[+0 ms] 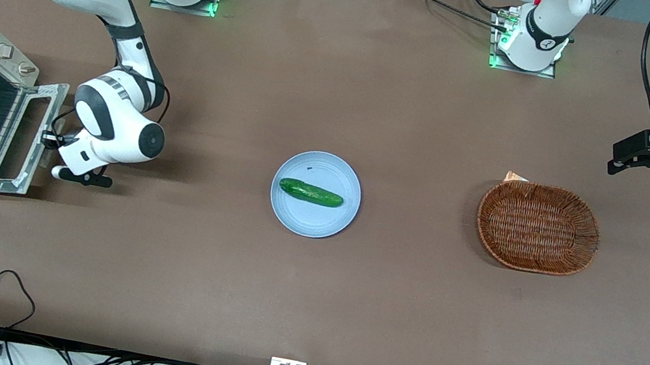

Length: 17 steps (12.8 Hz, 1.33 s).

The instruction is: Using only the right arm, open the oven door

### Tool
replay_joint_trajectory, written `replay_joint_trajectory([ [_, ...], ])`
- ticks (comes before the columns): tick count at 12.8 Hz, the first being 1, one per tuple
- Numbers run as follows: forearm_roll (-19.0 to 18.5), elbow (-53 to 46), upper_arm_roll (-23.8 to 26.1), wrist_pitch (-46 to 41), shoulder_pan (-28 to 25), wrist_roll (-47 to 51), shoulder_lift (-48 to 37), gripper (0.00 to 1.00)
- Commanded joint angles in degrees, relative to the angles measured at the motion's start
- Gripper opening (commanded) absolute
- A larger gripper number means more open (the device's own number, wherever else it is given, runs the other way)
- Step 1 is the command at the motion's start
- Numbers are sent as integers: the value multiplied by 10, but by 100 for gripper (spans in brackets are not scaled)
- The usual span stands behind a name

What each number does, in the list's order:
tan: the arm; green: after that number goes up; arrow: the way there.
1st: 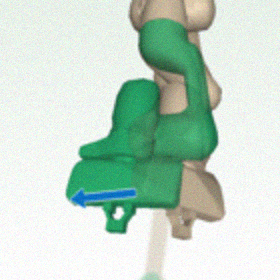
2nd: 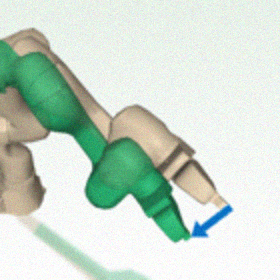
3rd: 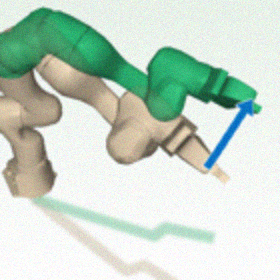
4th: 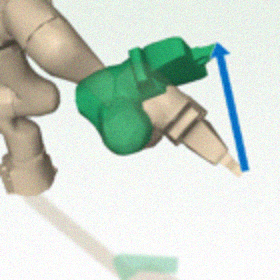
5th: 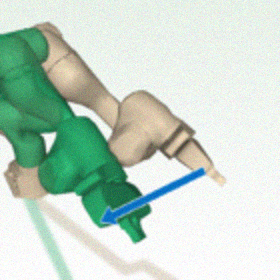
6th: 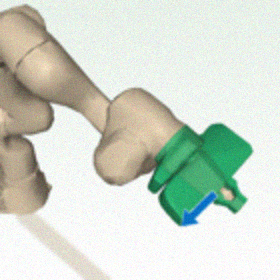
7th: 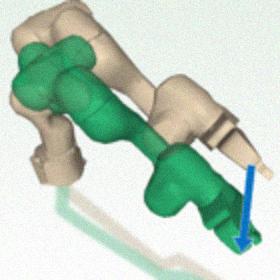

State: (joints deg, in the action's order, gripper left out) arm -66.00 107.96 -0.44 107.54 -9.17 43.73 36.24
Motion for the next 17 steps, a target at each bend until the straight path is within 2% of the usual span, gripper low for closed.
replay_joint_trajectory([
  [1, 6, -8, -14, -2, 7, 4, 27, 1],
  [8, 8, -14, -14, 0, -1, 3, 47, 1],
  [13, 42, -15, -14, 19, -7, 1, 52, 1],
  [15, 102, -40, -14, 19, -21, -3, 52, 2],
  [17, 138, -54, -14, 13, -30, -8, 50, 2],
])
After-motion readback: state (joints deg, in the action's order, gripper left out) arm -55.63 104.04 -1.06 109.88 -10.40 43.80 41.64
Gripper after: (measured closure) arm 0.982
